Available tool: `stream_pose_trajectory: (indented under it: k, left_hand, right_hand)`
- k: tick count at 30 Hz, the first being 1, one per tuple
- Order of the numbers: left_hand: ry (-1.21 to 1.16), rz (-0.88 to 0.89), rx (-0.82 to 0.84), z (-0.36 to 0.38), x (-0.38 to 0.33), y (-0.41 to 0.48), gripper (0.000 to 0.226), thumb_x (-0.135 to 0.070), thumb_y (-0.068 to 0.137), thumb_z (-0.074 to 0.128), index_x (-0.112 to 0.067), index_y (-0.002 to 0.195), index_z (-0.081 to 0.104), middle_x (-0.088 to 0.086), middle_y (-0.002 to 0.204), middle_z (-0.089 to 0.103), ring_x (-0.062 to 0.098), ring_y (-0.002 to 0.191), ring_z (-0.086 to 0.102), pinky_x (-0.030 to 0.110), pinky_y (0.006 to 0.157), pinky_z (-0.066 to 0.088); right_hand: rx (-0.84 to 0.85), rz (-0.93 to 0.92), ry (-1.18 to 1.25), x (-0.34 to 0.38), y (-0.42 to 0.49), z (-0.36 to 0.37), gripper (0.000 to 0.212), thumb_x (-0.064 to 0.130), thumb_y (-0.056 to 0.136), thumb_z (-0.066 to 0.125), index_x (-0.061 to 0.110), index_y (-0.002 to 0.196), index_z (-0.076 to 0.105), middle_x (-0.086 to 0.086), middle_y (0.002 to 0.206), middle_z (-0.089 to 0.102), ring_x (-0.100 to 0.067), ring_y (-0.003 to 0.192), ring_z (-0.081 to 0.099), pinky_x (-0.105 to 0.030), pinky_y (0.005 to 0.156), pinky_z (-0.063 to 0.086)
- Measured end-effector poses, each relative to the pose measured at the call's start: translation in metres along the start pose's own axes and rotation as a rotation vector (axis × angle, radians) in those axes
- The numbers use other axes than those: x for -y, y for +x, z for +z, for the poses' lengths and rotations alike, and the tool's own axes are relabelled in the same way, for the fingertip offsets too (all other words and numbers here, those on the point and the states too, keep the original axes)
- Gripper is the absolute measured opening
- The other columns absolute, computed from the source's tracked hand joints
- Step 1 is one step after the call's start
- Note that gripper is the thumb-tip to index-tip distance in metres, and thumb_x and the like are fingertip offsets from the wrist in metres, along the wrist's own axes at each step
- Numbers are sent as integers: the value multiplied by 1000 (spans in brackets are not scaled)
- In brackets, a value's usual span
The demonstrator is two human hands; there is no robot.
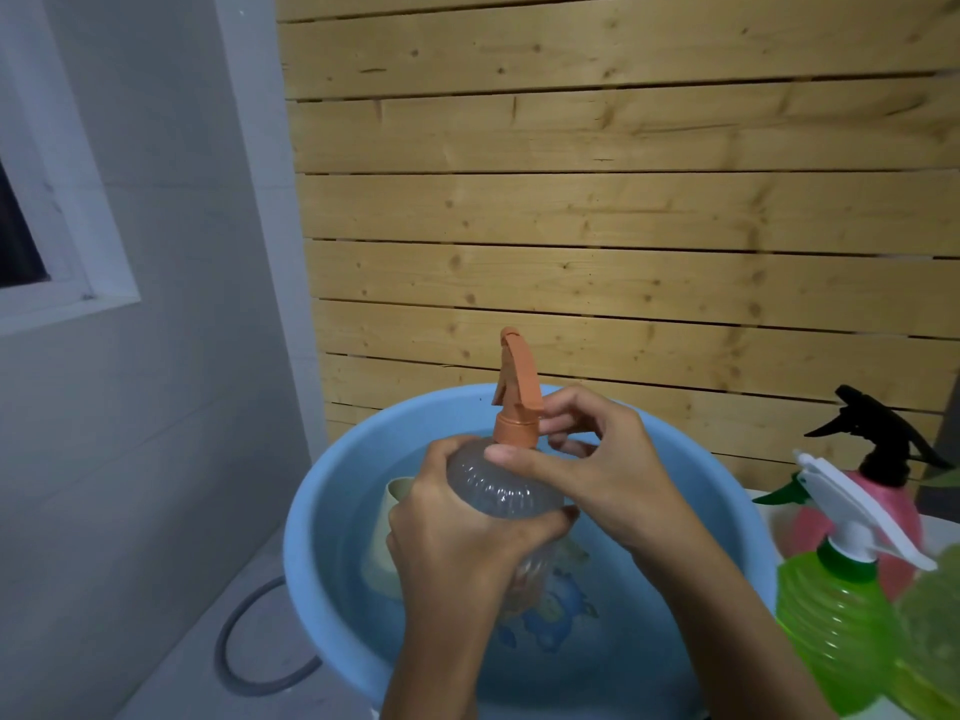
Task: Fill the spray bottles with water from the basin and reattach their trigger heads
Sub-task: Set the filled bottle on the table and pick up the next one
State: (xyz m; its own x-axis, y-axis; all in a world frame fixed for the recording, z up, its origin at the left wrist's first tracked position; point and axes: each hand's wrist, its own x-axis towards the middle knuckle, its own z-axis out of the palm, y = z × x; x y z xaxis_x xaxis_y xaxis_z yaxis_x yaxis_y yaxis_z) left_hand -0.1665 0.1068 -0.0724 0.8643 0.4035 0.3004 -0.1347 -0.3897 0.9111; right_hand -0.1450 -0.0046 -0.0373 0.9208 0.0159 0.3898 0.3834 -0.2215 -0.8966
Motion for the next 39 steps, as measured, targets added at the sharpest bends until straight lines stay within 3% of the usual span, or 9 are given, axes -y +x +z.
stream_pose_trajectory:
  k: [6,10,14,17,20,23,28,33,39]
  left_hand:
    - [-17,6,-8,0,2,1,74,-46,31,91,-35,97,60,-19,82,65,1,82,62,20,69,45]
    - [-20,20,-3,0,2,0,71,-44,32,92,-35,95,60,-20,79,65,-3,80,61,18,69,47]
    - [25,43,32,0,-1,-2,75,-47,31,89,-36,99,58,-21,82,65,-1,81,61,22,72,49]
    - [10,42,43,1,-1,-2,73,-49,28,87,-38,94,58,-21,79,64,-7,77,59,17,66,46]
    - [-11,39,39,1,1,-1,69,-43,34,91,-37,94,59,-22,78,64,-14,76,54,12,65,43]
    - [-31,36,18,1,2,1,72,-44,33,92,-36,97,60,-21,82,66,-8,81,60,19,72,49]
    - [-55,32,20,1,0,0,67,-41,32,92,-36,90,59,-22,76,65,-12,75,58,14,65,45]
    - [-5,10,22,-1,0,1,71,-47,27,87,-36,90,58,-21,74,61,-8,72,53,23,67,43]
    - [12,2,14,-2,-1,1,68,-42,36,90,-36,95,57,-23,76,57,-9,68,48,22,68,38]
  right_hand:
    - [148,-44,119,0,-1,-12,11,13,80,73,5,84,66,0,95,75,-8,99,67,-27,85,54]
    - [29,-23,132,-3,1,-7,29,12,61,86,11,72,59,-1,87,76,-14,88,70,-35,72,46]
    - [-54,53,126,-5,3,-1,40,12,51,92,15,77,62,15,63,62,-2,60,52,-16,60,41]
    - [-44,19,29,-5,0,7,36,27,55,91,27,88,75,11,79,68,-14,73,52,-22,66,40]
    - [24,-30,-69,-2,-3,-1,34,48,61,79,36,92,75,13,90,63,-1,78,51,-18,70,37]
    - [247,-30,-21,5,-5,-12,21,35,84,66,28,102,73,13,106,66,-5,101,57,-18,84,43]
    - [58,-41,58,1,-5,-5,28,23,71,83,24,99,77,6,93,75,-24,97,66,-47,91,51]
    - [-237,-20,-187,7,-8,8,39,39,46,93,22,77,76,13,71,73,8,72,66,-8,71,49]
    - [-113,-58,-343,1,-7,2,28,54,66,77,34,85,72,17,86,68,3,88,50,-8,71,34]
